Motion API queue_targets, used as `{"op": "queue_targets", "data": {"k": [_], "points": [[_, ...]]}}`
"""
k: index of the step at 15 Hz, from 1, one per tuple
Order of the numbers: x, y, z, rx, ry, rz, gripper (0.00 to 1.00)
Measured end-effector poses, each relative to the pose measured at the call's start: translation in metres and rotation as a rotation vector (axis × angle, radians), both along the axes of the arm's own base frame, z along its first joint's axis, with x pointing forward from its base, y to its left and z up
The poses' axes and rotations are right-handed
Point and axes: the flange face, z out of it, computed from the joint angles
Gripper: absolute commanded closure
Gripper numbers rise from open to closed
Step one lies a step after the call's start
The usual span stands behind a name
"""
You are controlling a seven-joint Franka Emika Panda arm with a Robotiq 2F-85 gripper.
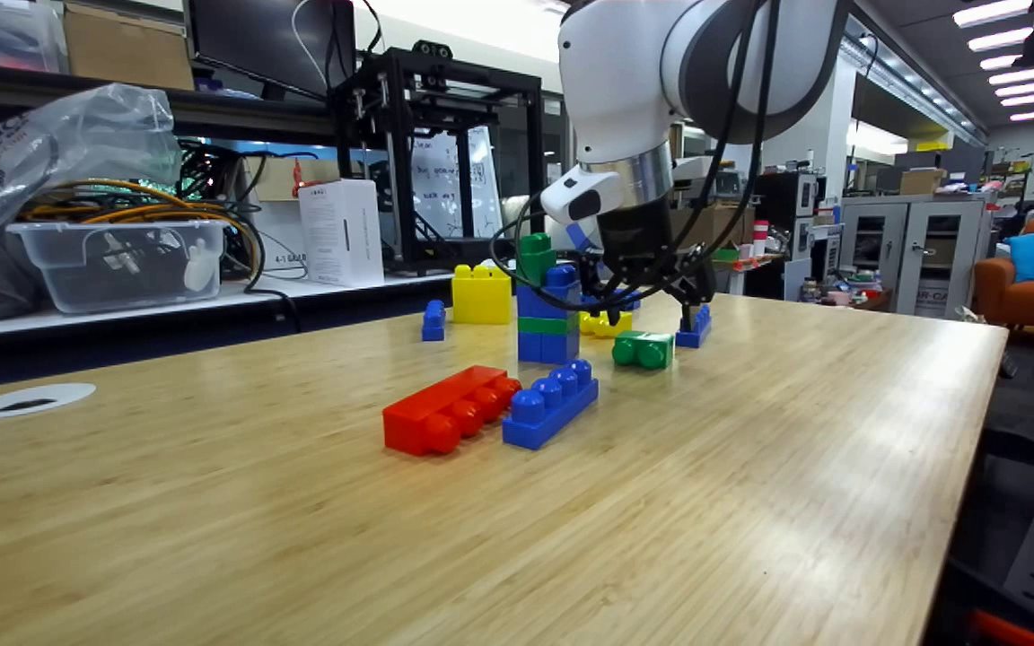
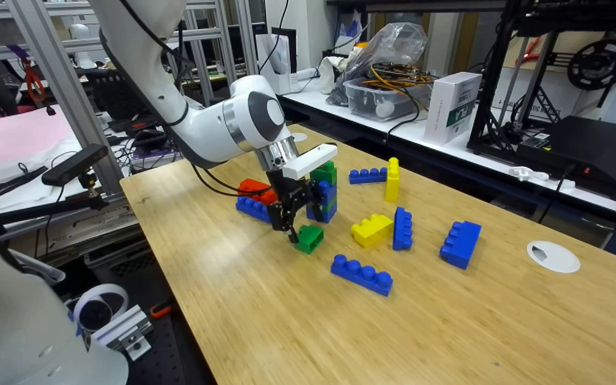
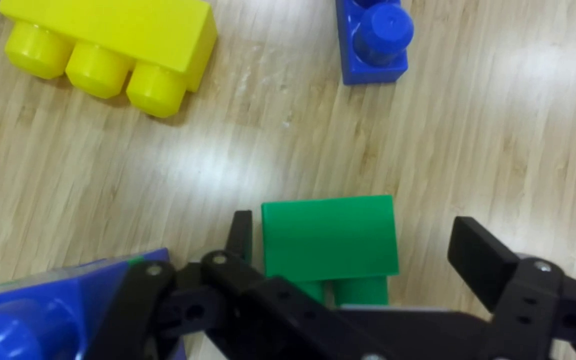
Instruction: Put the green blocks on top of the stack
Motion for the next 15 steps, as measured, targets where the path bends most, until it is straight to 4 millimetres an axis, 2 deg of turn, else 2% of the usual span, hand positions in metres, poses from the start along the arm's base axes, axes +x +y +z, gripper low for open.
{"op": "queue_targets", "data": {"k": [12,13,15], "points": [[-0.006,0.006,-0.016,0.020,-0.012,0.015,0.00],[-0.006,0.006,-0.017,0.023,-0.014,0.013,0.25],[-0.006,0.007,-0.017,0.028,-0.018,0.012,0.34]]}}
